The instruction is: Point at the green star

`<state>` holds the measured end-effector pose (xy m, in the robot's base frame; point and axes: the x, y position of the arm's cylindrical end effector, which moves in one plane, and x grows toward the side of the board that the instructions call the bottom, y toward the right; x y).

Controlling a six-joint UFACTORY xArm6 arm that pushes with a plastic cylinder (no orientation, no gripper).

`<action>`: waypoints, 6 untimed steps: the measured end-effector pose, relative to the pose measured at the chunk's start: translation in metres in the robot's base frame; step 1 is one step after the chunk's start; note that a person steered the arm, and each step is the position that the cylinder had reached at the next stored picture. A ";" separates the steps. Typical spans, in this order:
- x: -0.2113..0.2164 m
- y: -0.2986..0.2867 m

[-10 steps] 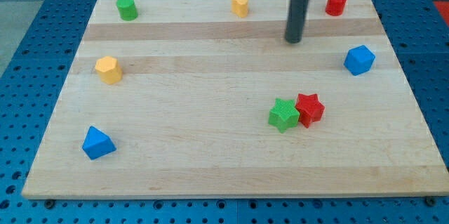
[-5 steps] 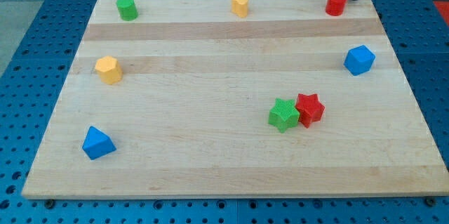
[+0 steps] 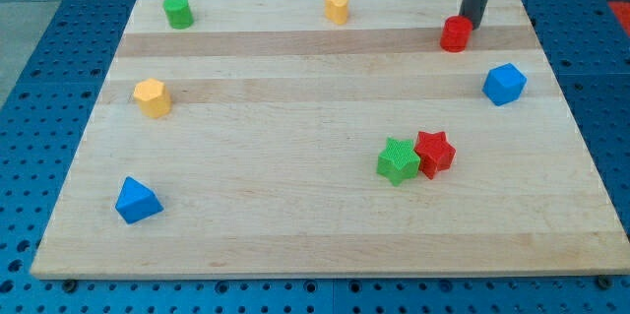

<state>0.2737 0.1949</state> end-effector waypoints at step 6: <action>0.068 -0.096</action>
